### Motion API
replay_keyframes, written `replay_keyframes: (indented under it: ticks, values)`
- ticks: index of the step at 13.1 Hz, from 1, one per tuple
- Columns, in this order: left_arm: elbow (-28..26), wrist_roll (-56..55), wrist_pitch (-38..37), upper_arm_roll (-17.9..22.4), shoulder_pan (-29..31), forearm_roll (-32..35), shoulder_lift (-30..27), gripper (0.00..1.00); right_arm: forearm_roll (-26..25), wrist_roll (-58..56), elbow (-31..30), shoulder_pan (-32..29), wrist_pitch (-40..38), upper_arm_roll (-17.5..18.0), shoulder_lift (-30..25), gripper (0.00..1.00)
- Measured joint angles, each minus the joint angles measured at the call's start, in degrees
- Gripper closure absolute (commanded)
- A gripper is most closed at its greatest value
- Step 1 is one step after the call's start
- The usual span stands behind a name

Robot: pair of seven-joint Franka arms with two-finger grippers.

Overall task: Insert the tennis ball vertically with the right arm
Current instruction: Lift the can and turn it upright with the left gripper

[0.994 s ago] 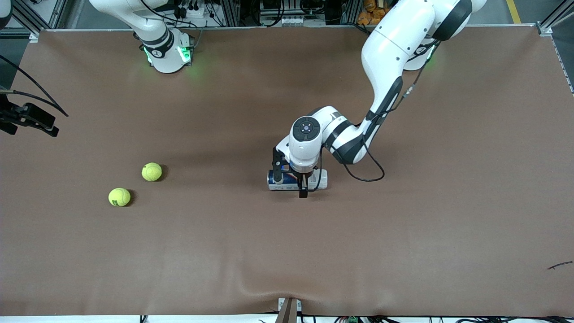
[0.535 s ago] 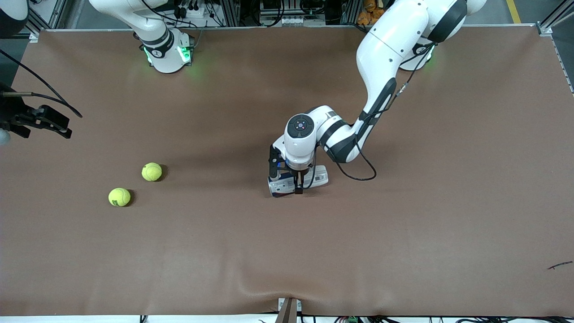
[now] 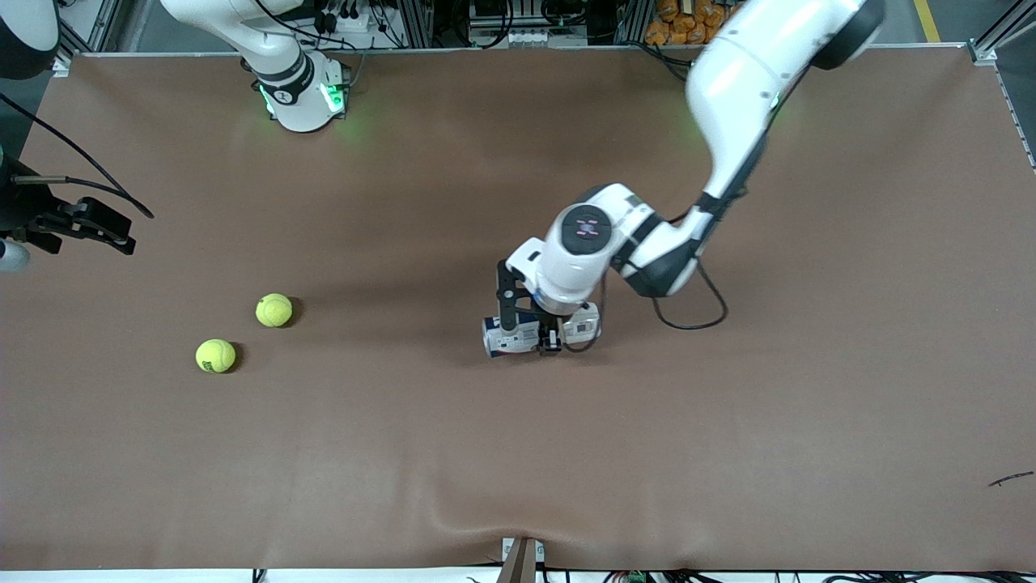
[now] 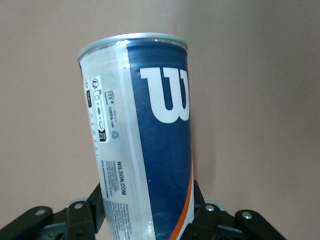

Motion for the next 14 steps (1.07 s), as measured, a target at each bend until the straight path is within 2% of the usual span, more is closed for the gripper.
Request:
replay_keyframes:
  ticks: [1,3,5,9,14]
  values:
    - [-0.1,1.8,1.4,-4.5,4.7,-0.2,0.0,0.33,0.0,0.0,0.0,0.0,-0.1,0.0,0.0,0.00]
    - [-0.4,7.0,4.5,-10.8,11.7,-2.9,0.7,0.33,0.0,0.1,-0.1,-0.1,0.0,-0.1,0.1,0.00]
    - [-0.6,16.6,9.5,-13.9,15.2,-11.9,2.1,0.33,0.0,0.1,0.1,-0.1,0.7,-0.2,0.1,0.00]
    - [-0.7,40.6,13.3,-14.8,15.9,-38.5,3.3,0.33,0.0,0.1,0.2,-0.3,-0.5,-0.6,0.0,0.00]
    - [-1.0,72.4,13.7,-14.9,14.5,-70.7,7.0,0.29,0.0,0.1,-0.7,0.4,-1.1,-0.2,0.2,0.00]
